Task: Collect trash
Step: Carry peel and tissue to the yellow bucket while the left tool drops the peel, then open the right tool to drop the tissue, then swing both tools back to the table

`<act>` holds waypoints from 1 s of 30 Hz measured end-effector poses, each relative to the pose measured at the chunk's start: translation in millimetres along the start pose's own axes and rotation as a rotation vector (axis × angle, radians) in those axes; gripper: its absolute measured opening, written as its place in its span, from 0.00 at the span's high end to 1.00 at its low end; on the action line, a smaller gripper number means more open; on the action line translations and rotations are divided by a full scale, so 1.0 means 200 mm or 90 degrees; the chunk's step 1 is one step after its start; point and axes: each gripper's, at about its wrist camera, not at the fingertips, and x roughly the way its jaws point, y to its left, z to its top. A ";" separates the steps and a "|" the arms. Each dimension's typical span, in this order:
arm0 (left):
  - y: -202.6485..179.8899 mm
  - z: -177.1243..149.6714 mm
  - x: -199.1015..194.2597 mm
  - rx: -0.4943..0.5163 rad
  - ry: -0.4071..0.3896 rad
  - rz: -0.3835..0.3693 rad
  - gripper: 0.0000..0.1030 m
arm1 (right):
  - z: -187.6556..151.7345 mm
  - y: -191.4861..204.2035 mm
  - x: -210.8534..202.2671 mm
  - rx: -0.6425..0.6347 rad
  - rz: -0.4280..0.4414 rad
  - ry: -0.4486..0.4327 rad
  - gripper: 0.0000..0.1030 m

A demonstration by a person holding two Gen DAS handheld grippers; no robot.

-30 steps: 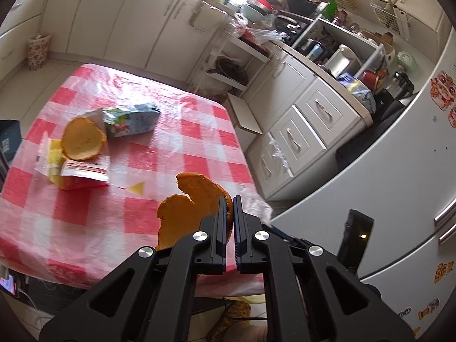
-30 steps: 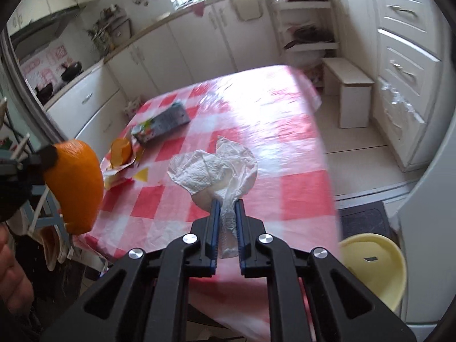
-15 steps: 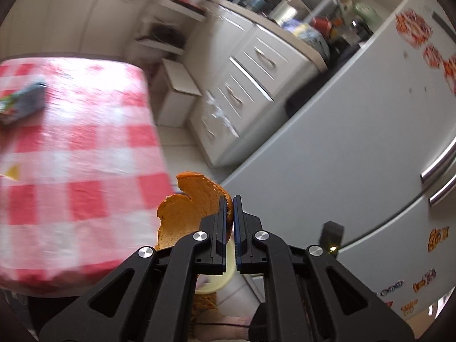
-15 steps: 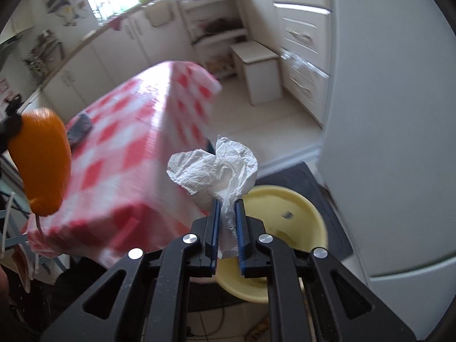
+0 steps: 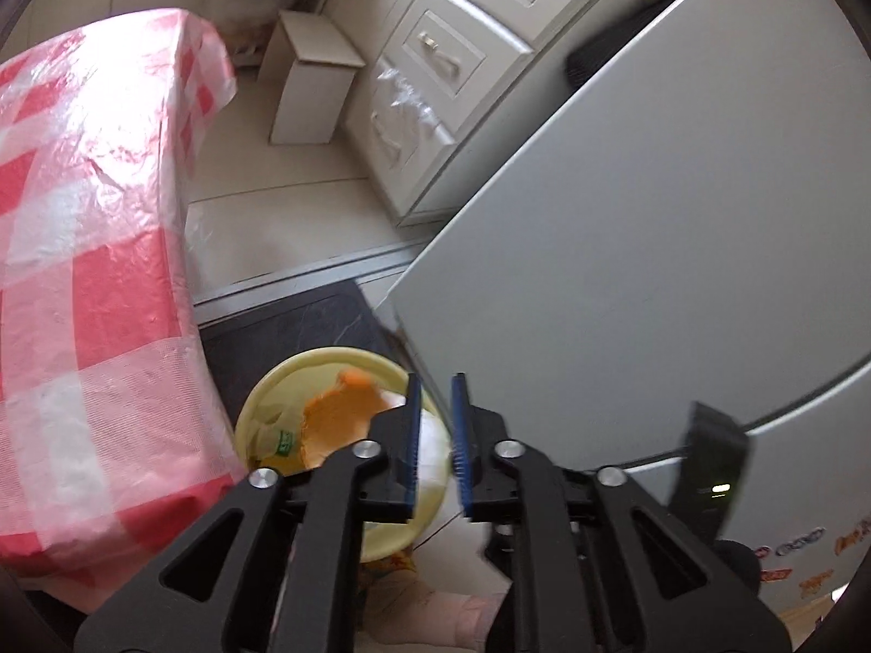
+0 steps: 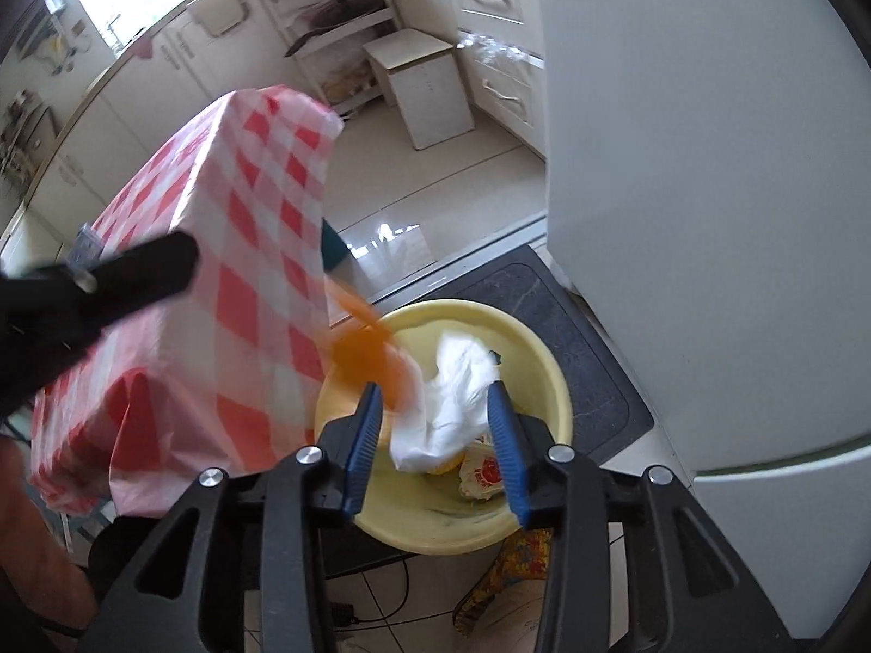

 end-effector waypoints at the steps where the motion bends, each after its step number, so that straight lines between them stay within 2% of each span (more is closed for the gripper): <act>1: 0.01 0.00 0.00 -0.001 0.001 0.003 0.81 | 0.00 -0.02 0.00 0.007 0.001 -0.001 0.61; 7: 0.02 -0.04 -0.16 0.019 -0.038 0.033 0.63 | 0.02 0.02 -0.06 0.018 0.028 -0.027 0.57; 14: 0.15 -0.18 -0.52 0.013 -0.117 0.099 0.40 | 0.02 0.25 -0.17 -0.054 0.061 -0.095 0.46; 16: 0.25 -0.24 -0.62 -0.007 -0.136 0.119 0.36 | 0.00 0.33 -0.18 -0.085 0.064 -0.104 0.46; 21: 0.53 -0.37 -0.84 -0.082 -0.168 0.176 0.33 | -0.06 0.52 -0.20 -0.159 0.075 -0.113 0.45; 27: 0.98 -0.53 -1.17 -0.227 -0.230 0.236 0.33 | -0.12 0.67 -0.20 -0.220 0.089 -0.118 0.42; 30: 1.14 -0.57 -1.30 -0.282 -0.263 0.260 0.33 | -0.14 0.76 -0.18 -0.243 0.097 -0.113 0.41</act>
